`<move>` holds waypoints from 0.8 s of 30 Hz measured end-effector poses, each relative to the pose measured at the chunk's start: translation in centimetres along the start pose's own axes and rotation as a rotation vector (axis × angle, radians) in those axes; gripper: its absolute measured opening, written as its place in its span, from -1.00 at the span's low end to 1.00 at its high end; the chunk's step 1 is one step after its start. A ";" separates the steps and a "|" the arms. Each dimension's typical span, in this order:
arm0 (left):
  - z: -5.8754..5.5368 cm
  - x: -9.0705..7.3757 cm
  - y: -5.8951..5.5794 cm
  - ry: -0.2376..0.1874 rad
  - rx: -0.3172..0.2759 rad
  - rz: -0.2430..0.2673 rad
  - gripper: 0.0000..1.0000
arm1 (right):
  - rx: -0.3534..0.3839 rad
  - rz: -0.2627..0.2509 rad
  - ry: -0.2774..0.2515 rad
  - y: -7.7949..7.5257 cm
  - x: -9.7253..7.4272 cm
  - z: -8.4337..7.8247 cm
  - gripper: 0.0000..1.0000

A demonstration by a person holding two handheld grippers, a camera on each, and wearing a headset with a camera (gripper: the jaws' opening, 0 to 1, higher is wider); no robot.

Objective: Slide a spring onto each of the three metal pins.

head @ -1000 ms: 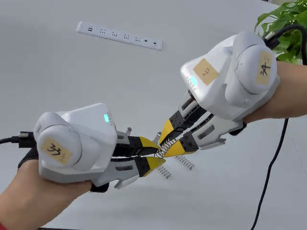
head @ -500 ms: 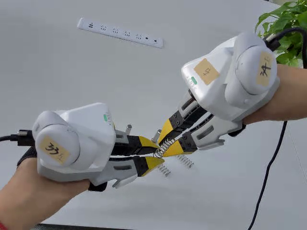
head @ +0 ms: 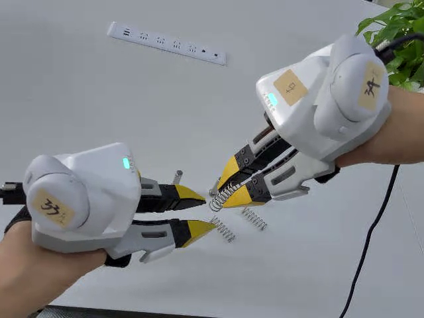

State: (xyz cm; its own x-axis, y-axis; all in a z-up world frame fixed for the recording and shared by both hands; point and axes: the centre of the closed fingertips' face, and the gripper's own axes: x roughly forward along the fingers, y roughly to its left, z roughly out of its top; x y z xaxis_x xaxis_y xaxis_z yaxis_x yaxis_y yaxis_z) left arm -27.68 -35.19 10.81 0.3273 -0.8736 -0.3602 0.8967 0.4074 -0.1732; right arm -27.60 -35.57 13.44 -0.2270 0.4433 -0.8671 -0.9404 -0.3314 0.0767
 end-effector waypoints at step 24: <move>-1.4 -2.8 3.0 0.003 0.011 0.114 -0.01 | 0.038 -0.080 0.001 -2.6 -0.5 0.2 -0.86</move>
State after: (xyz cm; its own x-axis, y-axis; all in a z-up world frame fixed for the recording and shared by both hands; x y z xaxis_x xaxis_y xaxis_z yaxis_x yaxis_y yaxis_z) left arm -26.28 -31.13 10.06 0.4261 -0.8211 -0.3799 0.8571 0.5008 -0.1209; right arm -25.08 -34.77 13.80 -0.1508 0.4664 -0.8716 -0.9645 -0.2629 0.0262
